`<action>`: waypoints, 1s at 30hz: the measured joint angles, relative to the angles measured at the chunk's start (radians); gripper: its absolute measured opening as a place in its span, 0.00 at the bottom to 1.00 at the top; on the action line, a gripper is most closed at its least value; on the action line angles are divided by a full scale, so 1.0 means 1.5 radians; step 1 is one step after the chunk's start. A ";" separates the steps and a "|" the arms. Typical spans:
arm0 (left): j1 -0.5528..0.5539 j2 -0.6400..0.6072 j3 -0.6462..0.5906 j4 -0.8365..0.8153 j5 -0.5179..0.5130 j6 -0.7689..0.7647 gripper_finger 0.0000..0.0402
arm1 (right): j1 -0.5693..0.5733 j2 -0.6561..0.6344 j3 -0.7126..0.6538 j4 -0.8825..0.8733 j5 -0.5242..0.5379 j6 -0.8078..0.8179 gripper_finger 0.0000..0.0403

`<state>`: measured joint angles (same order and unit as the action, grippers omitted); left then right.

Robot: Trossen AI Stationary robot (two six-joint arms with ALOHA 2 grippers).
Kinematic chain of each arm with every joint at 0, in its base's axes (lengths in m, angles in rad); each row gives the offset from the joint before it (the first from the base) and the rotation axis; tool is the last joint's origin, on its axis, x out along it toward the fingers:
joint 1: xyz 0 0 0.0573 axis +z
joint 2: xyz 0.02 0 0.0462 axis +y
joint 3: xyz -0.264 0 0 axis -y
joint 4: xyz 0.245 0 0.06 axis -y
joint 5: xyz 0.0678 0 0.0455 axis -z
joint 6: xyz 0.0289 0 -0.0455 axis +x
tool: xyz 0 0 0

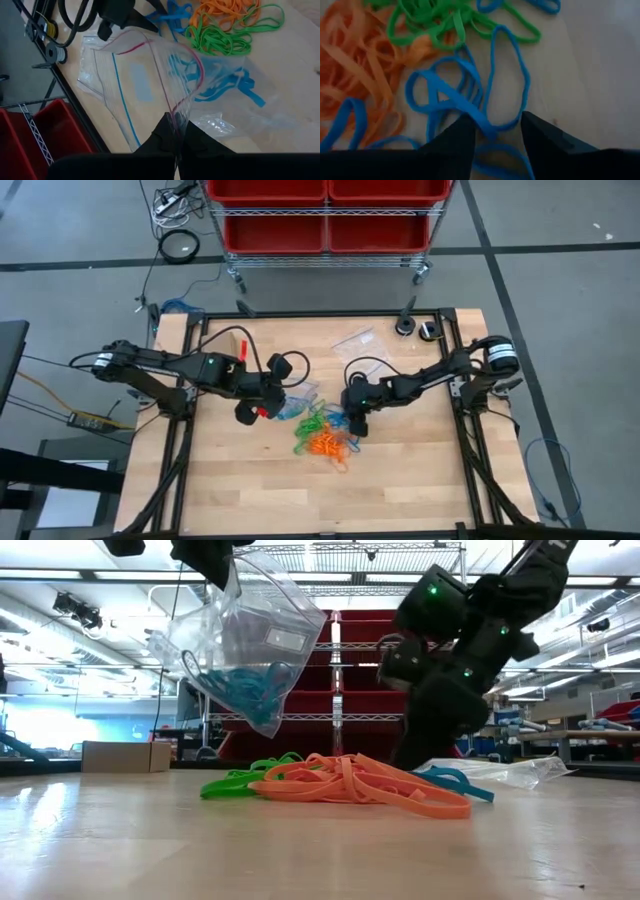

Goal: Sort rubber bands
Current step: Put the blue rubber band into the top left transparent zip bag

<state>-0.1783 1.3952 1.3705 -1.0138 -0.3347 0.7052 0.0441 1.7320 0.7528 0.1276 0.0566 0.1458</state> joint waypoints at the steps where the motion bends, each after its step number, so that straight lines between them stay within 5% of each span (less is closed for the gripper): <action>1: 0.000 0.000 0.000 0.000 0.000 0.000 0.00 | 0.000 0.000 0.000 0.004 0.000 -0.008 0.32; 7: 0.000 0.000 0.000 0.000 0.000 0.001 0.00 | 0.005 -0.022 0.001 0.004 0.014 -0.051 0.03; 23: 0.000 0.000 0.000 0.011 0.011 0.008 0.00 | 0.027 -0.324 0.010 -0.039 0.123 -0.069 0.00; 30: 0.000 0.003 0.000 0.051 0.034 0.023 0.00 | -0.003 -0.292 0.166 -0.068 0.137 -0.158 0.00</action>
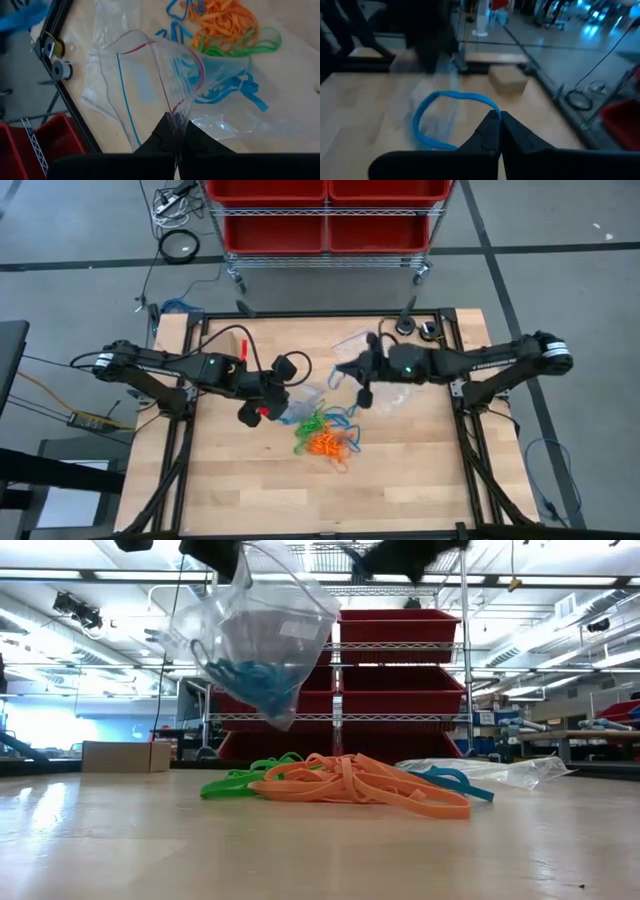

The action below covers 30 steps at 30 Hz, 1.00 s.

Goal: Sort rubber bands
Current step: Put the blue rubber band into the top left transparent zip bag

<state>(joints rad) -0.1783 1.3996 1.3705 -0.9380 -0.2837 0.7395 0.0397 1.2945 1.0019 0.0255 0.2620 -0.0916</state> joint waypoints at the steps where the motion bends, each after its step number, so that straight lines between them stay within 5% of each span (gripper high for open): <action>1: 0.000 0.000 0.000 0.003 0.001 0.007 0.00 | -0.005 0.017 0.029 -0.024 -0.001 -0.011 0.00; 10: 0.000 0.000 0.000 0.025 -0.032 0.029 0.00 | -0.019 0.165 0.226 -0.187 -0.036 -0.045 0.00; 22: 0.000 0.000 0.000 0.040 -0.047 0.034 0.00 | -0.012 0.232 0.265 -0.243 -0.076 -0.030 0.01; 30: 0.000 0.000 0.000 0.043 -0.048 0.036 0.00 | 0.000 0.217 0.266 -0.240 -0.086 -0.030 0.24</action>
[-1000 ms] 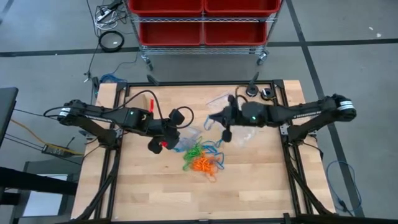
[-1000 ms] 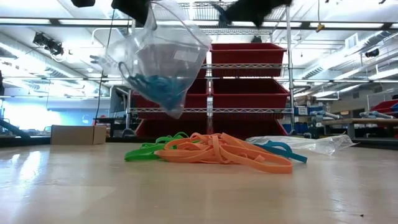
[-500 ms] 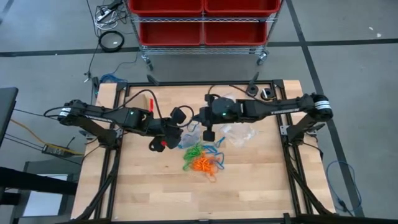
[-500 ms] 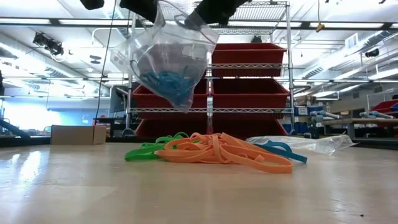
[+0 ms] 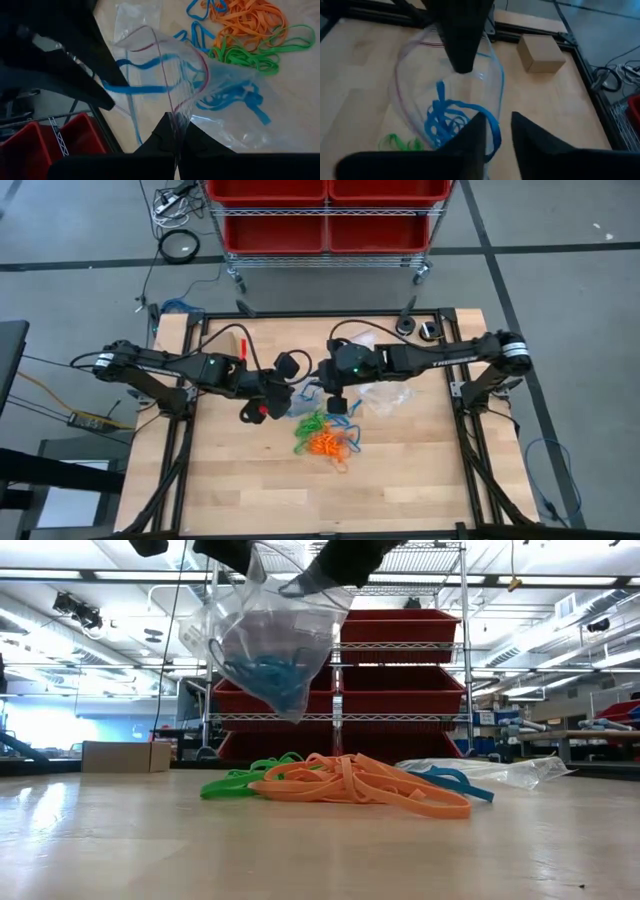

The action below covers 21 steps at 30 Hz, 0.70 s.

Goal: Sort rubber bands
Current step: Put the blue rubber band into the top left transparent zip bag

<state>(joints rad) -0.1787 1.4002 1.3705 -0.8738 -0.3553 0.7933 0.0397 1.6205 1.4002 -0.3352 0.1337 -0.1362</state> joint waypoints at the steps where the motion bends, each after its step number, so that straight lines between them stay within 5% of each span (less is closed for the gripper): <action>1: 0.000 0.000 0.000 0.000 0.000 0.000 0.00 | 0.003 -0.002 0.000 0.004 0.000 -0.002 0.28; 7: 0.000 0.000 0.000 -0.002 0.000 -0.002 0.00 | 0.037 -0.039 0.000 -0.023 0.054 -0.015 0.39; 21: 0.001 0.000 0.000 -0.004 -0.001 -0.005 0.00 | 0.077 -0.127 -0.032 -0.224 0.151 0.072 0.36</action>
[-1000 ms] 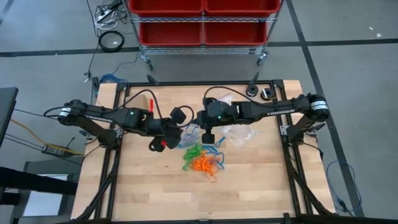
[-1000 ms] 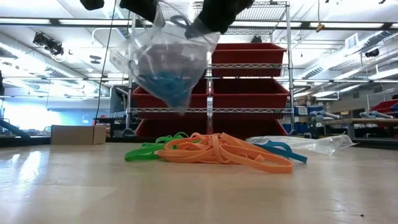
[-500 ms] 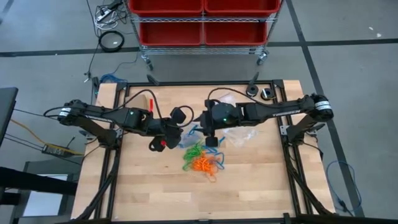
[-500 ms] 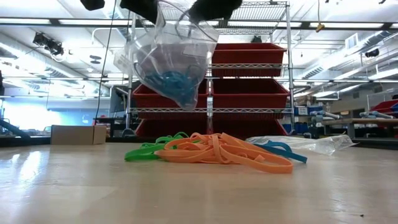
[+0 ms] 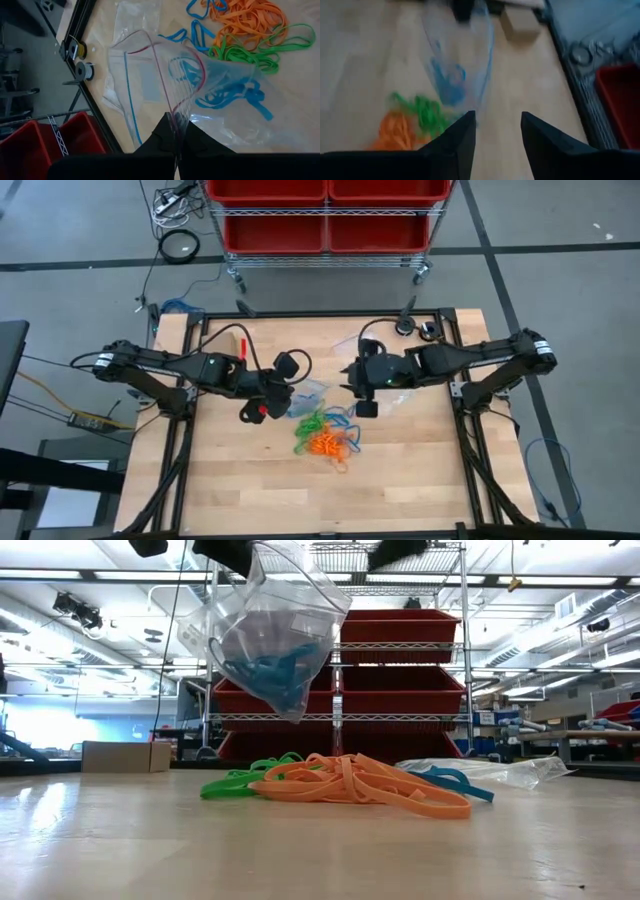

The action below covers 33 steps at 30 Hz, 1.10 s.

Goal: Sort rubber bands
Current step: Put the blue rubber band into the top left transparent zip bag

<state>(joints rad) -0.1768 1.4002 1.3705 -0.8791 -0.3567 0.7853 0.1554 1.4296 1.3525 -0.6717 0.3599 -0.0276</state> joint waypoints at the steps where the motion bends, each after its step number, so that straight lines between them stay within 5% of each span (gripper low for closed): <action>1: 0.000 0.000 0.000 -0.001 0.000 -0.001 0.00 | -0.004 0.000 -0.024 -0.001 -0.002 0.004 0.35; 14: 0.000 0.000 0.000 -0.006 0.000 -0.004 0.00 | -0.092 0.007 -0.420 0.332 -0.152 -0.014 0.34; 25: 0.000 0.000 0.000 -0.003 0.001 -0.006 0.00 | -0.145 0.078 -0.470 0.437 -0.272 -0.092 0.31; 33: 0.000 0.000 0.000 -0.007 0.009 -0.016 0.00 | -0.149 0.155 -0.465 0.462 -0.263 -0.097 0.30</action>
<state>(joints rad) -0.1768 1.4002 1.3705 -0.8891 -0.3439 0.7620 -0.0685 1.6615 0.6547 0.0217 -0.0341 -0.1731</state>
